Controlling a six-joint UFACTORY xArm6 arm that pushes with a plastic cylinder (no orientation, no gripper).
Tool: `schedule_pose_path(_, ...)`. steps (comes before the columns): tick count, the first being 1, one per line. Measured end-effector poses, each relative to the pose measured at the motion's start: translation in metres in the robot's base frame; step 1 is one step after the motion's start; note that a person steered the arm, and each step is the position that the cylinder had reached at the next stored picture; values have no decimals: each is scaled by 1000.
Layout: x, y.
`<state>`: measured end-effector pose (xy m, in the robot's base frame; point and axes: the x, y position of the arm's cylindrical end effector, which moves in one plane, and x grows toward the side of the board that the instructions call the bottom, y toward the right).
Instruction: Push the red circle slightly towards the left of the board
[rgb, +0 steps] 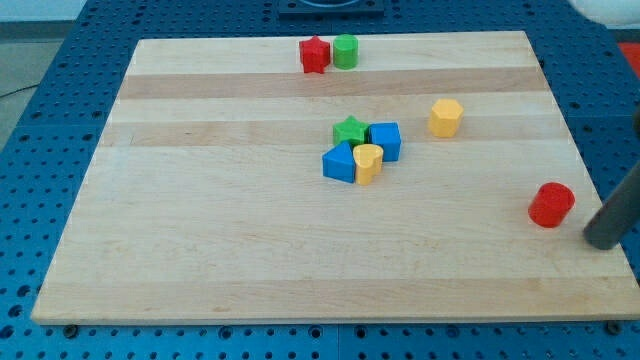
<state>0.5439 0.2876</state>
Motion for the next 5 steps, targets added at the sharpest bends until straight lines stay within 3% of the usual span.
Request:
schedule_pose_path(2,-48,-44)
schedule_pose_path(3,-53,-72)
schedule_pose_path(5,0,-73)
